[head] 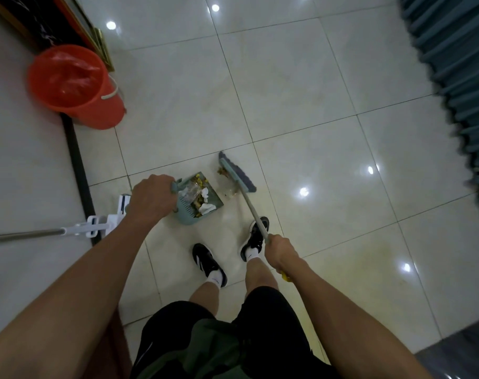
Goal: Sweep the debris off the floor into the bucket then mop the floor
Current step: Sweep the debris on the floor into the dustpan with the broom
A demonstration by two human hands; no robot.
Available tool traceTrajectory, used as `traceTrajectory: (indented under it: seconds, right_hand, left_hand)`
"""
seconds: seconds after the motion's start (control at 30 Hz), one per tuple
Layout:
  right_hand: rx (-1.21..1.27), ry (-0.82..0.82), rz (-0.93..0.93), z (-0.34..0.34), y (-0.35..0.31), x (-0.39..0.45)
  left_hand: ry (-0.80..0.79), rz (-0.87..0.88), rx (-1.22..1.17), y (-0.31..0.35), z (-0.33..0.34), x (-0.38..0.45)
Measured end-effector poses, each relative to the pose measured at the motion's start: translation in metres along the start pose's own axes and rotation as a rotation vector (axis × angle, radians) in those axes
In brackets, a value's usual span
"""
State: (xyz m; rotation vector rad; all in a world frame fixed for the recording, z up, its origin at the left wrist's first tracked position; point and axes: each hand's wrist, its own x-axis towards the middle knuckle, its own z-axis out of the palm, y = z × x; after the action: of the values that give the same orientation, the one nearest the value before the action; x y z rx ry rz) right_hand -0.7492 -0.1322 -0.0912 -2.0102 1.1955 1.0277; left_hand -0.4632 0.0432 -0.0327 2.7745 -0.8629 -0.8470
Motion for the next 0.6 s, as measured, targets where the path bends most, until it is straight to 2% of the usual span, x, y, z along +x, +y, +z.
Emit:
traceTrajectory:
  seconds: [0.17,0.37,0.6]
  right_hand:
    - [0.083,-0.088,-0.078,0.012,-0.021,-0.008]
    - [0.331,-0.103,-0.116,0.011,-0.022,-0.026]
    - [0.34,-0.09,-0.107,-0.005,-0.013,-0.036]
  left_hand:
    - [0.033,-0.019,-0.048,-0.011,0.004,-0.005]
    - [0.018,-0.037,-0.08,-0.016,0.024,-0.021]
    - [0.054,-0.109,-0.12,-0.027,0.017,-0.021]
